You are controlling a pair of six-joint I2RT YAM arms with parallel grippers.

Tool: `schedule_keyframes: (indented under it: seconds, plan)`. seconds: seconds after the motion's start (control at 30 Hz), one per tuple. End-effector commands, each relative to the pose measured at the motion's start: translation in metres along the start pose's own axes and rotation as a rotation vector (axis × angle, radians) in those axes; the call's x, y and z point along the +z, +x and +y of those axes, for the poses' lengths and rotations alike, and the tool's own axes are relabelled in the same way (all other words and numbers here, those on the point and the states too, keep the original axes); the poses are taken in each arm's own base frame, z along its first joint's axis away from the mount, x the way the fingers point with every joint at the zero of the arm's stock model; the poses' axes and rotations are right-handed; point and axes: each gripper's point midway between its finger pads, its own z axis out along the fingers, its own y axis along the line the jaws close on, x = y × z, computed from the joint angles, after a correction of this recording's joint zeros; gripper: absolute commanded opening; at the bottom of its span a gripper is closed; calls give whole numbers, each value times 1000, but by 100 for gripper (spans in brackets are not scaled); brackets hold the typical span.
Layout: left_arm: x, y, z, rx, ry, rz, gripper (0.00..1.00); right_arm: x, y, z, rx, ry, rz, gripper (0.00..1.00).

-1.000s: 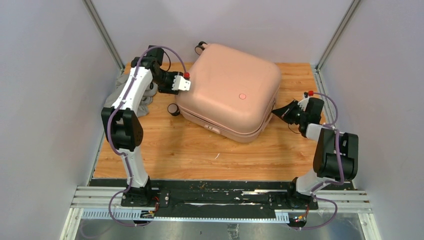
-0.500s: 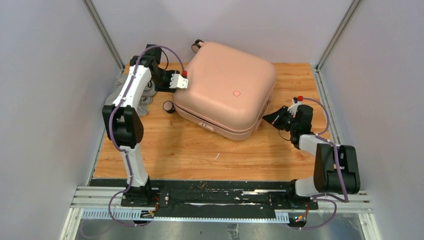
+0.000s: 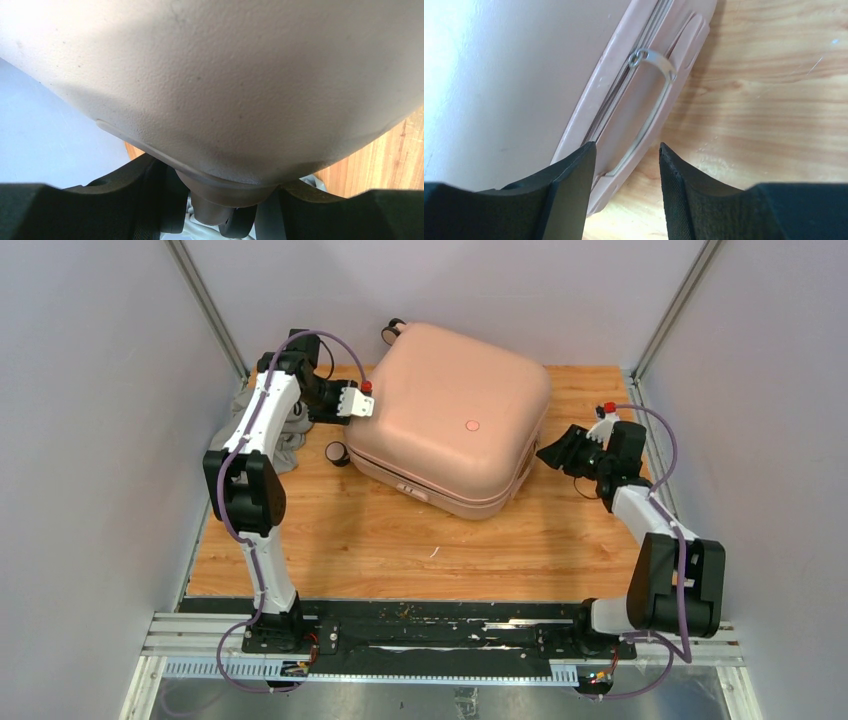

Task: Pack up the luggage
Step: Zip the luggage at the center of the board.

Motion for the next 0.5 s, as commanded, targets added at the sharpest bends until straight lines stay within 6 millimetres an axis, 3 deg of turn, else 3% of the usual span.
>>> schedule_keyframes:
  seconds: [0.0,0.47]
  plan:
    - [-27,-1,23,-58,-127,-1,0,9,-7,-21,-119,52,31,53]
    - [-29,-9,27,-46,-138,-36,0,44,-17,-35,-380,92,-62,46]
